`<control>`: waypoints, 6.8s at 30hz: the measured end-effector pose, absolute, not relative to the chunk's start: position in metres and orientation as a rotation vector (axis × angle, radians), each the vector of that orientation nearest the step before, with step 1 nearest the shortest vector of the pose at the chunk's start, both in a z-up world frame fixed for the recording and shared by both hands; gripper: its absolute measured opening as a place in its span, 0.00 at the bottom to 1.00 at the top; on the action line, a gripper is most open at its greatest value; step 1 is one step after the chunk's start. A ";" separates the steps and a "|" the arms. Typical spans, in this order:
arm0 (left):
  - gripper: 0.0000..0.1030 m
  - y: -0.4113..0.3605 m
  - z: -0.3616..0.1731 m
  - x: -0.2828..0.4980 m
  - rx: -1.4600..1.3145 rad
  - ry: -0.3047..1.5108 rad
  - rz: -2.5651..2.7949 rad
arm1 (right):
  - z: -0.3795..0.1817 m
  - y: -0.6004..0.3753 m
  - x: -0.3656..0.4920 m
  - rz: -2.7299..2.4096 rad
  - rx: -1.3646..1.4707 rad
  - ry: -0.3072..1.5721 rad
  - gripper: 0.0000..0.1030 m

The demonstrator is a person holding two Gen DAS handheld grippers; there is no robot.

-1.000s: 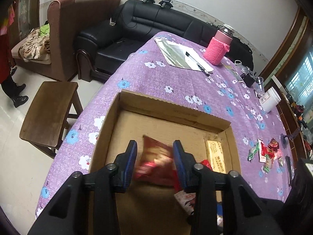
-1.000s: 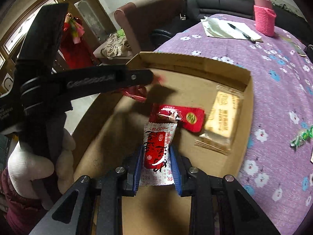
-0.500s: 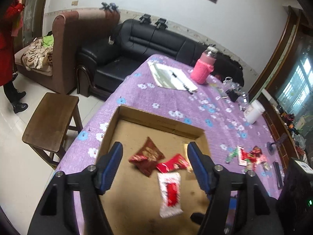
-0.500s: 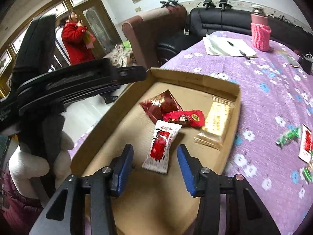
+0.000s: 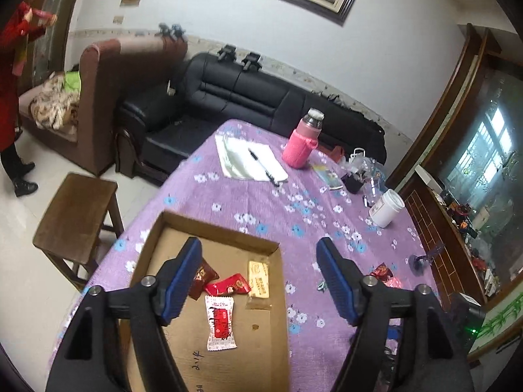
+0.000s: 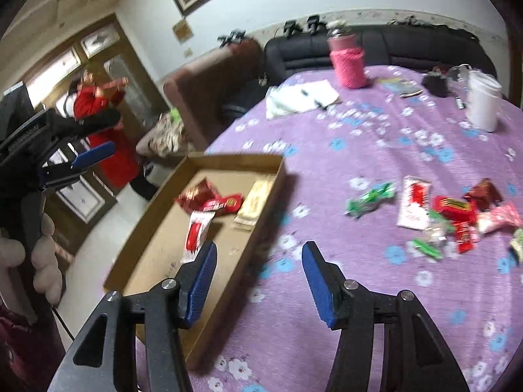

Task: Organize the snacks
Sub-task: 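Move both tools back over the snack pile on the tablecloth, then grasp the pink cartoon-printed packet with the right tool and lift it, then grasp the clear green-wrapped candy with the left tool while the right holds the pink packet, then carry the clear candy and pink packet over the box with both tools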

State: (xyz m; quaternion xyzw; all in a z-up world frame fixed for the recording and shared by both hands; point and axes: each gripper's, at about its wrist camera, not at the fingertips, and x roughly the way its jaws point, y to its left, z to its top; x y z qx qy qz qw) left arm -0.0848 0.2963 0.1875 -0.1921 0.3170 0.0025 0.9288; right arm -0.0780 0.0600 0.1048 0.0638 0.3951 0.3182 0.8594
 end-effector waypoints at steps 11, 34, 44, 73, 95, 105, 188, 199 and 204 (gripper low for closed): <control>0.81 0.223 0.147 -0.109 -0.384 0.718 -0.145 | 0.061 -0.011 -0.091 0.536 0.121 0.857 0.74; 0.81 0.162 0.097 -0.127 -0.394 0.776 -0.193 | 0.040 -0.067 -0.088 0.450 0.222 0.864 0.74; 0.81 0.150 0.091 -0.125 -0.344 0.770 -0.187 | 0.053 -0.126 -0.075 0.343 0.291 0.817 0.74; 0.81 0.149 0.074 -0.114 -0.347 0.806 -0.228 | 0.023 -0.127 0.044 0.095 0.233 0.934 0.27; 0.81 0.138 0.081 -0.127 -0.331 0.800 -0.238 | 0.018 -0.129 -0.055 0.280 0.224 0.932 0.27; 0.81 0.134 0.072 -0.122 -0.330 0.823 -0.235 | 0.016 -0.133 -0.057 0.294 0.251 0.904 0.27; 0.21 0.332 0.050 -0.115 -0.380 0.834 0.127 | 0.090 0.086 -0.092 0.734 0.102 0.885 0.26; 0.22 0.347 0.035 -0.085 -0.396 0.898 0.144 | 0.056 0.186 -0.069 0.748 -0.071 0.982 0.26; 0.38 0.344 0.044 -0.098 -0.413 0.842 0.121 | 0.044 0.198 -0.067 0.712 -0.103 0.986 0.26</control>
